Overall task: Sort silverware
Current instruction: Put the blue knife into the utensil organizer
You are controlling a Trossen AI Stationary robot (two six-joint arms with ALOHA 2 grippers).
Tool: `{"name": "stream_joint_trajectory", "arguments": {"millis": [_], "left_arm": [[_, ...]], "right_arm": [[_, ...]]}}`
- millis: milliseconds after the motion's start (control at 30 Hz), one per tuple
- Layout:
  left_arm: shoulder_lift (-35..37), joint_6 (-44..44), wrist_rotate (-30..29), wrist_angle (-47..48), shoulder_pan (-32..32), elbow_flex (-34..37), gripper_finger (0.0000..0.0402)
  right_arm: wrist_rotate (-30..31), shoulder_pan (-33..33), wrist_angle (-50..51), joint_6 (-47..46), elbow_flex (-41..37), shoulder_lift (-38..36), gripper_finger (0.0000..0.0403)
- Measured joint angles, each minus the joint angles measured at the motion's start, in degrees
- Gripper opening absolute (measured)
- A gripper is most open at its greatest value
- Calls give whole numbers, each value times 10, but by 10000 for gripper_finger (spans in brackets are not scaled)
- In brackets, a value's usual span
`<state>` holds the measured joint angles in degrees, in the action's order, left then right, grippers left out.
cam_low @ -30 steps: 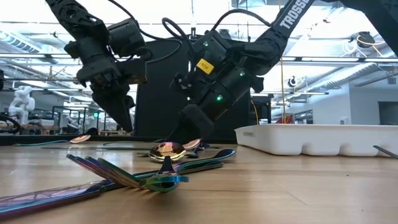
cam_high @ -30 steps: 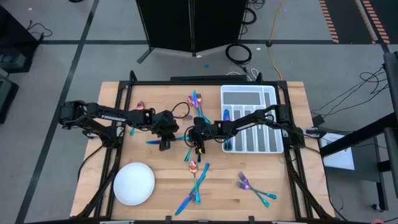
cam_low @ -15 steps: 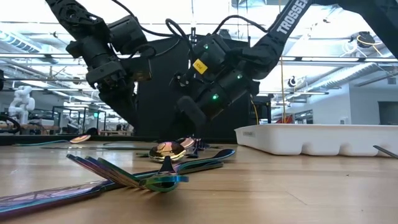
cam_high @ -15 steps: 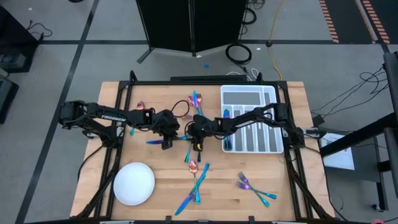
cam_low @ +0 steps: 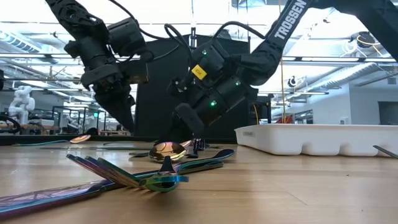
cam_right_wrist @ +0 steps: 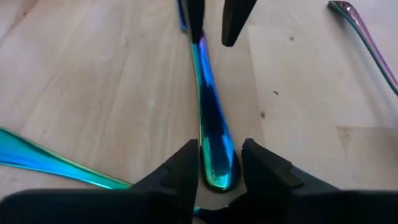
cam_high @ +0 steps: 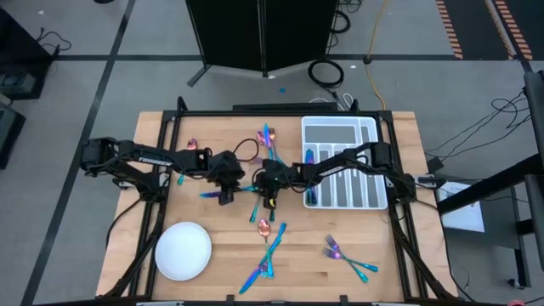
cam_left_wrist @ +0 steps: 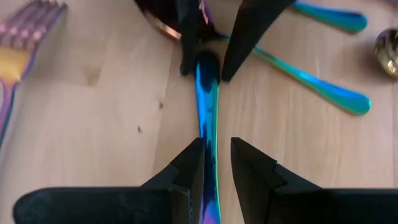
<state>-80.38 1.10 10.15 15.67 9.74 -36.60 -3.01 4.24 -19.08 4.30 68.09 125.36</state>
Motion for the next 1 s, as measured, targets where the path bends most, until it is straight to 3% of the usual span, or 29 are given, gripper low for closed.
{"name": "stream_joint_trajectory", "arguments": {"millis": [367, 1000], "left_arm": [[0, 1, 0, 16, 0, 0, 80], [-8, -42, -39, 26, 0, 0, 80]], "right_arm": [[2, -7, 10, 26, 0, 0, 10], [-29, -4, 33, -21, 26, 2, 0]]}}
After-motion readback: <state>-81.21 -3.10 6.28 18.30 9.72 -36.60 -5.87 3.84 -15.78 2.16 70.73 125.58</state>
